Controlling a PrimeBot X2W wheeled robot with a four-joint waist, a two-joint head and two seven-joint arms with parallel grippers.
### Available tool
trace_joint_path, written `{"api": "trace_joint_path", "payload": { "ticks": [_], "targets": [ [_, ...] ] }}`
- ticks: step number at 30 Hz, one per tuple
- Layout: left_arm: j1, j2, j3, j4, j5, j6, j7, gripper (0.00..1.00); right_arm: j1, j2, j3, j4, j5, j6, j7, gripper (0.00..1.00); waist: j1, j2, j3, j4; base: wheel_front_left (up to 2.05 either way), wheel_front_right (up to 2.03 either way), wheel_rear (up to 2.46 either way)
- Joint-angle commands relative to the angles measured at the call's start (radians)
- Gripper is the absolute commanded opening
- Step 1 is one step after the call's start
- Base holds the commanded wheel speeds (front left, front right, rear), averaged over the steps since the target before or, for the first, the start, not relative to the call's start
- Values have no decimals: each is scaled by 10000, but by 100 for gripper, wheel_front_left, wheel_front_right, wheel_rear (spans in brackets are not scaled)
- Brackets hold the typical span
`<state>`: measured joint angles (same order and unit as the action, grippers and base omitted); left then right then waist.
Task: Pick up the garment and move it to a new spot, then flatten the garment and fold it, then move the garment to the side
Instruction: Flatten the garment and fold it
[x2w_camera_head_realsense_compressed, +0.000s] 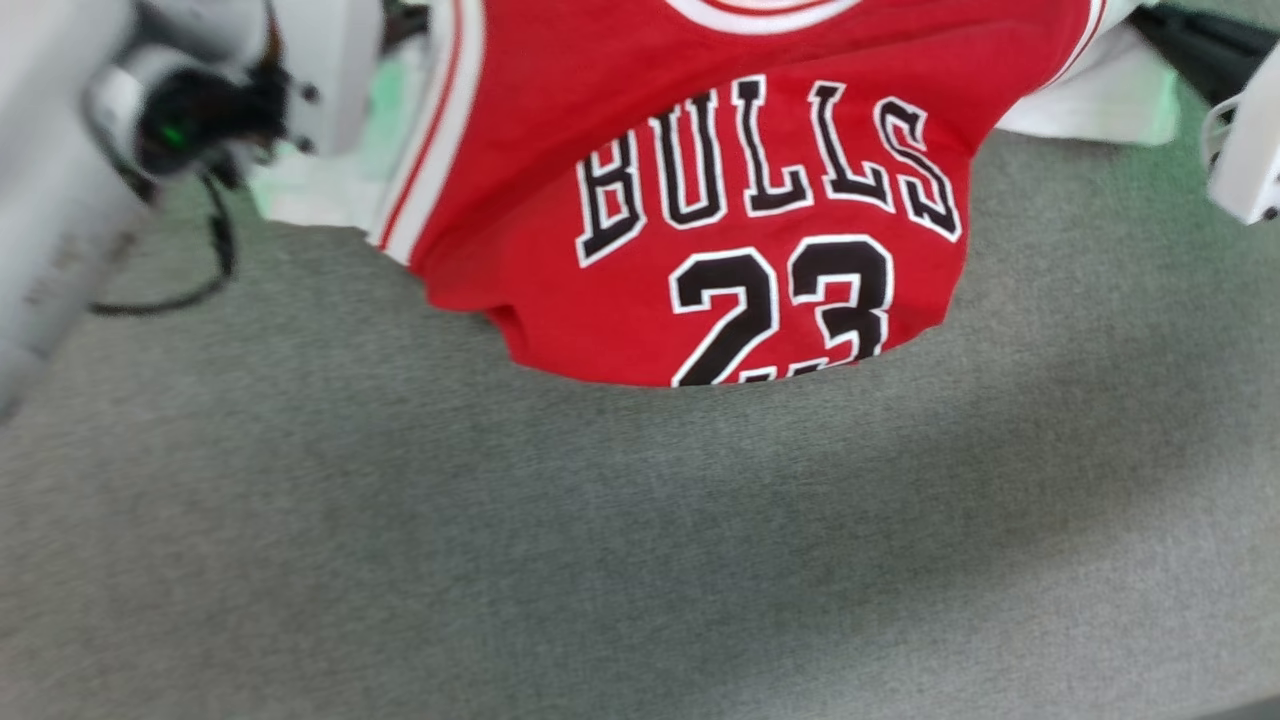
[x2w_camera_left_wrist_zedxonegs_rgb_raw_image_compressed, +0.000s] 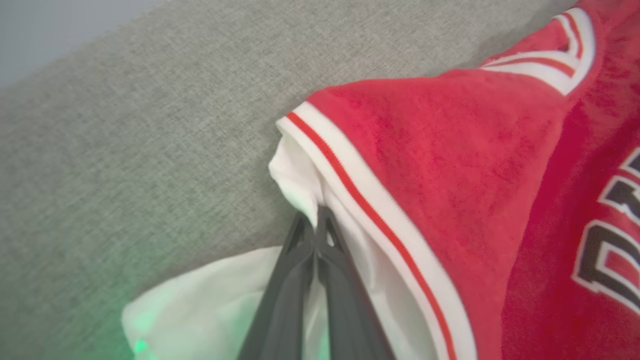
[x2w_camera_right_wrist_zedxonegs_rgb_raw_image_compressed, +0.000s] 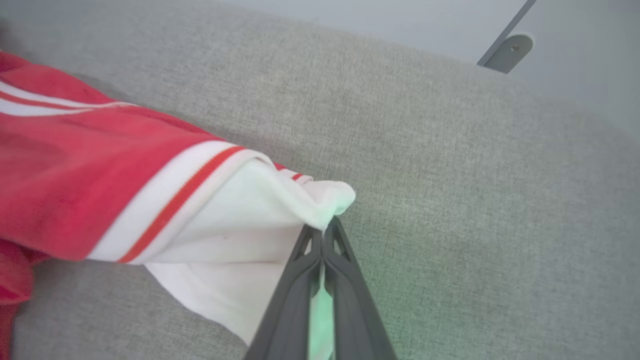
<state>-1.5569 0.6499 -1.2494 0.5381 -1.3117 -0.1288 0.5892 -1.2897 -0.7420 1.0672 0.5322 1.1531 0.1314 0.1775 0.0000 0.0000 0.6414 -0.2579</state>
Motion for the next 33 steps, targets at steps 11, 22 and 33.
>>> {"api": "trace_joint_path", "payload": {
  "ticks": [11, 22, 33],
  "targets": [
    [795, -194, 1278, 130, -1602, -13, -3544, 0, -1027, -440, 144, 827, -170, -12, -863, 0, 0, 0, -1345, 1936, 0, 0, 0],
    [-1410, -1285, 2807, 3341, -1124, 67, -7316, 0, -4716, 1477, -1699, 5004, -1926, -15, -3475, 0, 0, 0, -911, 2380, 0, 0, 0],
    [-3210, -2170, 4075, 4204, -767, 5, -8549, 0, -6847, 2431, -2959, 7150, -3067, -15, -4426, 0, 0, 0, -1289, 2360, 0, 0, 0]
  ]
}}
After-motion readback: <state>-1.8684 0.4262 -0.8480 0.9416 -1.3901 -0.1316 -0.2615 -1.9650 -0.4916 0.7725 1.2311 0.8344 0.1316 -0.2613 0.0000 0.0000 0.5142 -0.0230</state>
